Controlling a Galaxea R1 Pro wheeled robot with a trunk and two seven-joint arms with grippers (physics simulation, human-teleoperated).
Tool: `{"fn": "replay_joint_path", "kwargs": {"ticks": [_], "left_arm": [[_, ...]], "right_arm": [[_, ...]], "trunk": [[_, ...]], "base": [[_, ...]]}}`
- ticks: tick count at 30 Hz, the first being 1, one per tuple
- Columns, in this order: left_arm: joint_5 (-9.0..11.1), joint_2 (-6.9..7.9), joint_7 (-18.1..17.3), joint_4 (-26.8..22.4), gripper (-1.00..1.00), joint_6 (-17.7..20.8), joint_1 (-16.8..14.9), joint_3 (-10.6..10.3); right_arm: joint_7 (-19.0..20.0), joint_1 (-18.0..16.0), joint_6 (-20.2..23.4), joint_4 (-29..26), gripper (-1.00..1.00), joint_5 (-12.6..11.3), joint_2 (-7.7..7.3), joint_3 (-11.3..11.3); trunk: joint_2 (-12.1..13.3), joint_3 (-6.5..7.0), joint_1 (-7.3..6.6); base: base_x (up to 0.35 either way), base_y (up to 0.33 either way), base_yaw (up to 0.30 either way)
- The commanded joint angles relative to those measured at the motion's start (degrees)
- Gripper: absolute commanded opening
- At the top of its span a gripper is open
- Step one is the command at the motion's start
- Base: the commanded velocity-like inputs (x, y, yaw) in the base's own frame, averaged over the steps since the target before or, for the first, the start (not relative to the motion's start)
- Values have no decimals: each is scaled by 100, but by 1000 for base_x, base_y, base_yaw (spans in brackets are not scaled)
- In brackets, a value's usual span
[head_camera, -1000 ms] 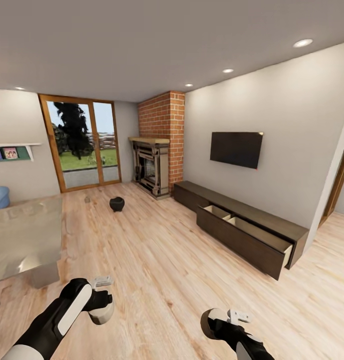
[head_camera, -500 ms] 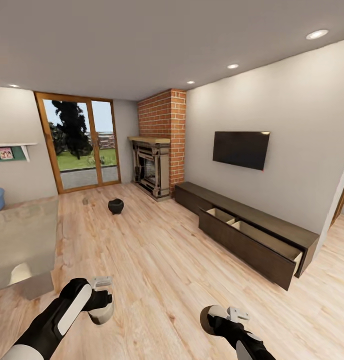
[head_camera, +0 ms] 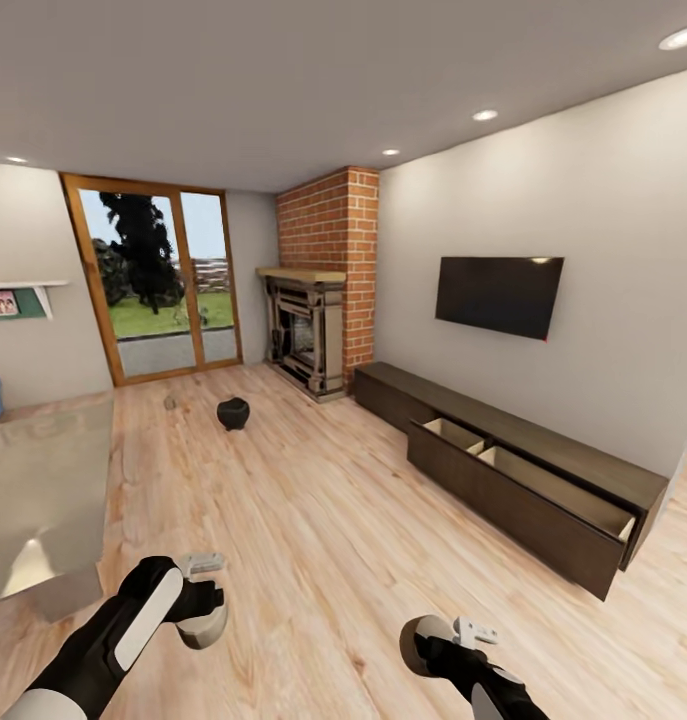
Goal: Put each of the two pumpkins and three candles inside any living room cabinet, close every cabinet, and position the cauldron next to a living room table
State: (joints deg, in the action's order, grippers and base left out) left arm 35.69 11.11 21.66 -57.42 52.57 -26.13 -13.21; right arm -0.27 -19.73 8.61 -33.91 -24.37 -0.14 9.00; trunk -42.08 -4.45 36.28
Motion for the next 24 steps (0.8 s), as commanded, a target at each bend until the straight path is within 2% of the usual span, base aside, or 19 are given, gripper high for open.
{"fn": "replay_joint_path", "kwargs": {"ticks": [1,7,24], "left_arm": [[47,7,67,-6,-100,7,-7,-21],[44,6,67,-6,-100,7,-7,-22],[45,6,67,-6,-100,7,-6,-23]], "right_arm": [[-1,-4,26,-11,-100,-17,-2,6],[5,-4,-33,-24,-100,-13,-3,6],[10,-4,-61,-73,-100,-15,-4,14]], "trunk": [[-9,-19,5],[-9,-57,5],[-9,-61,5]], "base": [[322,169,0],[321,169,0],[302,164,0]]}}
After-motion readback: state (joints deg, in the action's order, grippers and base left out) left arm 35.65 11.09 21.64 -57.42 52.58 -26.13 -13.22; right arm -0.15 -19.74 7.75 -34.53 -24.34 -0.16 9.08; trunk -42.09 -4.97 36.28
